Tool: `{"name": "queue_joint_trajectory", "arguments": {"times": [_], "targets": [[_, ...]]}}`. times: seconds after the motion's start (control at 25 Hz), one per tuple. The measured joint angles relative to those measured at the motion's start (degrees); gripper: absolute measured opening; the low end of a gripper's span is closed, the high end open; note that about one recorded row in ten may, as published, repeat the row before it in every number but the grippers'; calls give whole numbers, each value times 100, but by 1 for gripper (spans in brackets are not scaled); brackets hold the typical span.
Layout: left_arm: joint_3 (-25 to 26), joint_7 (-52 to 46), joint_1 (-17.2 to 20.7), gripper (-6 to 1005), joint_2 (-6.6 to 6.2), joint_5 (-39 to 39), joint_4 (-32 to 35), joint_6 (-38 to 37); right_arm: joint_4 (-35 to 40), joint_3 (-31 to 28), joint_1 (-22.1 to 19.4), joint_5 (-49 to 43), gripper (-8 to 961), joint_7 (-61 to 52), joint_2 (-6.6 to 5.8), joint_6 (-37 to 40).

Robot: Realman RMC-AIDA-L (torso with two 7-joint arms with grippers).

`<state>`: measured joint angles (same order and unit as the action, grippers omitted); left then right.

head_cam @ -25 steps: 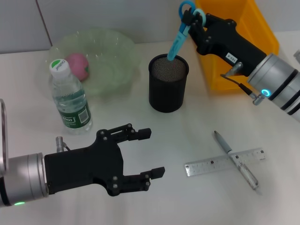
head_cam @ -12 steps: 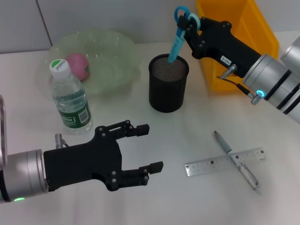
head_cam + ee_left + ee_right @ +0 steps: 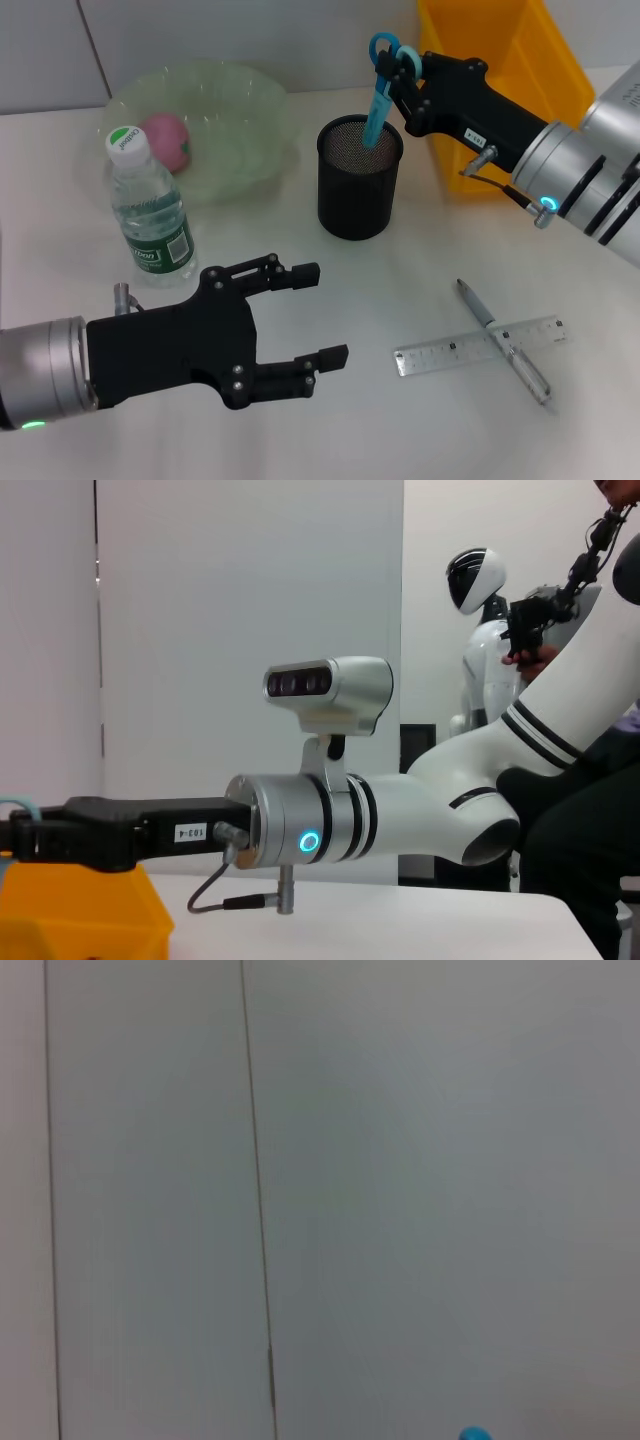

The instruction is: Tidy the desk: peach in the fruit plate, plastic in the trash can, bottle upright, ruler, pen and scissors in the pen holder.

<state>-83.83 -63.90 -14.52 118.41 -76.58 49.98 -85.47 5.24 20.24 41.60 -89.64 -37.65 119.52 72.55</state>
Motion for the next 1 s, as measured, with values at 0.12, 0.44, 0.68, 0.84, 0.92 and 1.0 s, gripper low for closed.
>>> {"name": "queue_joint_trajectory", "arguments": {"times": [0.12,0.44,0.68,0.84,0.92,1.0], "targets": [[35,2,-14,787,-3,3,-82,-57,-30,6,6,0,103,1,3,-126],[34,39,-139,787,-15,-10,-274,-63,-95,141,26,1,105,-26,8,-251],[35,33,-163,787,-21,-33,-284,-76,-156,217,13,1,205,-1,19,-307],[35,19,-169,787,-21,-40,-293,-81,-138,189,-88,27,305,-47,3,-28],[42,6,-125,787,-22,-47,-312,-105,10,170,-245,44,372,-294,-11,356],[42,6,-125,786,-22,-47,-312,-105,353,239,-431,31,438,-836,-31,691]]}}
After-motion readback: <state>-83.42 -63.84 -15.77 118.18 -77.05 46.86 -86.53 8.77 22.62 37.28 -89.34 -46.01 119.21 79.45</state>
